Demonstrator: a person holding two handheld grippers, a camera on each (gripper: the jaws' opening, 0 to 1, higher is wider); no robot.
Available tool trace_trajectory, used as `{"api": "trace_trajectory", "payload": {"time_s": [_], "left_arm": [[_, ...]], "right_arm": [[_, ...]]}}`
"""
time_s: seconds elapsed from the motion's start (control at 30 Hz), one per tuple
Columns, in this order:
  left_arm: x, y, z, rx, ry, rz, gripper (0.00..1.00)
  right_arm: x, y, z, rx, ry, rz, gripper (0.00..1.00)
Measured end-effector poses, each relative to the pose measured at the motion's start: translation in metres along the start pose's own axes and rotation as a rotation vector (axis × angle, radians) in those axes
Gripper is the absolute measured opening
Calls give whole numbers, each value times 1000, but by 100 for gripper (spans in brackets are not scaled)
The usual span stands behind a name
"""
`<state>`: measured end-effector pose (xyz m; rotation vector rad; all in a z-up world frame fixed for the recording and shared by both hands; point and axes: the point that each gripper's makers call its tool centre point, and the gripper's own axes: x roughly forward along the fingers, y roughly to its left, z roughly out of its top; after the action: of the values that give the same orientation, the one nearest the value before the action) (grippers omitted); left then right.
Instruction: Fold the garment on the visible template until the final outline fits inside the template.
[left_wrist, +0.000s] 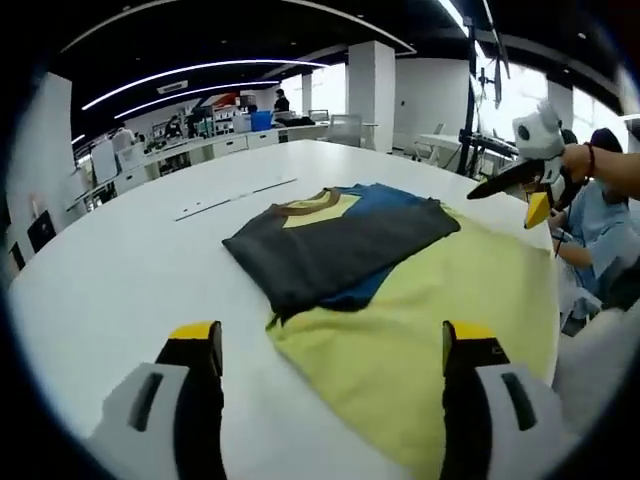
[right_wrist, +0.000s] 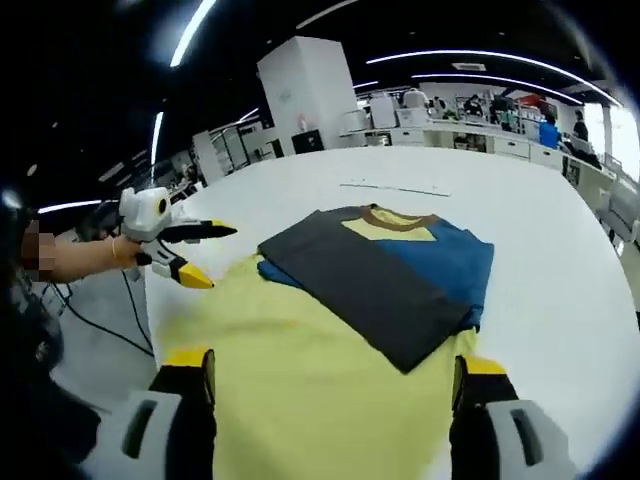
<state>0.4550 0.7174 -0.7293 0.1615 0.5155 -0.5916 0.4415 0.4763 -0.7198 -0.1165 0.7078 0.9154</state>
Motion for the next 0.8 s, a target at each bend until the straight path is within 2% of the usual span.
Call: {"api": "trace_trajectory", "payload": {"time_s": [0.17, 0.27, 0.37, 0.57, 0.67, 0.73, 0.8], "left_arm": [[-12, -19, -6, 23, 19, -58, 95], [-19, -27, -9, 6, 29, -86, 97], [-26, -35, -16, 58, 60, -105, 96], [-38, -54, -25, 95, 82, -153, 96], [-43, -63, -33, 126, 108, -183, 95], [-46, -72, -40, 140, 128, -219, 92], [-48, -75, -46, 153, 139, -223, 90]], "right_arm": [[-11, 17, -17, -63, 49, 67, 100], [-17, 19, -30, -87, 94, 65, 100], [-23, 20, -40, -106, 122, 58, 100], [-34, 28, -56, -158, 162, 75, 99], [-37, 30, -64, -182, 188, 82, 96], [-40, 30, -73, -211, 224, 85, 91], [-42, 28, -82, -238, 264, 82, 89]]}}
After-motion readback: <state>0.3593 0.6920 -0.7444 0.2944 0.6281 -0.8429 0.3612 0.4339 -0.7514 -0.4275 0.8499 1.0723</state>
